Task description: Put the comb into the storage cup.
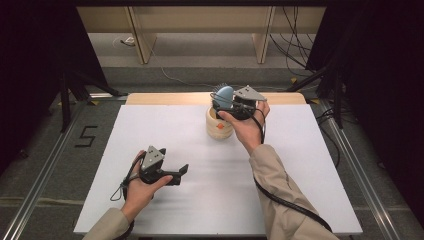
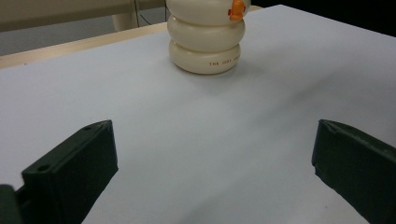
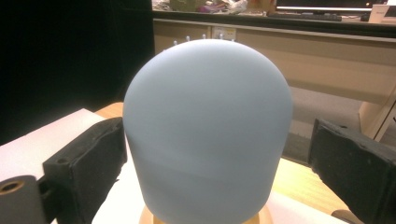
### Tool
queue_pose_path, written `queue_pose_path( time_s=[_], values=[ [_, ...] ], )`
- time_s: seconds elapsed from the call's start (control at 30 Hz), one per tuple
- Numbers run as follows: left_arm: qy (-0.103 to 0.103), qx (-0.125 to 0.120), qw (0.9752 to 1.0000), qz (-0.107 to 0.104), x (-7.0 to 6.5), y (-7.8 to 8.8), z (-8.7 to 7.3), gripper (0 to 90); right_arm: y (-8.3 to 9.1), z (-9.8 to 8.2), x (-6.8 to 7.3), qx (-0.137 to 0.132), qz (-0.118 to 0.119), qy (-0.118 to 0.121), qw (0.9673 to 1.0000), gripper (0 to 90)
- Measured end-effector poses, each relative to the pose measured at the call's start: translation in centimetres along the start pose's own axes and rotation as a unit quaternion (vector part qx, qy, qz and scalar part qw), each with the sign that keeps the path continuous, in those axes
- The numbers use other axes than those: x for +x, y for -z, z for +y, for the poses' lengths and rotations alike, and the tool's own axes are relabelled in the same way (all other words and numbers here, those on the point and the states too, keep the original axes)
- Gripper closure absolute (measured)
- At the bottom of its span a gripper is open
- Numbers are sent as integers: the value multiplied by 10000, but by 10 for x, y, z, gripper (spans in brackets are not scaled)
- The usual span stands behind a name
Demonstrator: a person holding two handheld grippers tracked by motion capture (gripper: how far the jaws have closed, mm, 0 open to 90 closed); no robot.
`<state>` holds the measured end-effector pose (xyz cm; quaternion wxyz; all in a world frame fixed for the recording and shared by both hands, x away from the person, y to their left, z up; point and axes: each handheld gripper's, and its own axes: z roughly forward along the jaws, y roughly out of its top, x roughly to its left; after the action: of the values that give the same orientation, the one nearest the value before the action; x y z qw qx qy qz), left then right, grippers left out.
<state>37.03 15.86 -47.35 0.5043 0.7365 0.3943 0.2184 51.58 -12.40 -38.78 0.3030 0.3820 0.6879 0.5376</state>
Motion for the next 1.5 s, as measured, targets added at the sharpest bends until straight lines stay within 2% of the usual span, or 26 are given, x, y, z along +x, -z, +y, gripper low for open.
queue_pose_path(
  time_s=[1.5],
  values=[
    [5, -16, 10000, 22, 1, 0, 0, 0, 22, -2, 0, 67, 167, 121, 9998, 57]
  ],
)
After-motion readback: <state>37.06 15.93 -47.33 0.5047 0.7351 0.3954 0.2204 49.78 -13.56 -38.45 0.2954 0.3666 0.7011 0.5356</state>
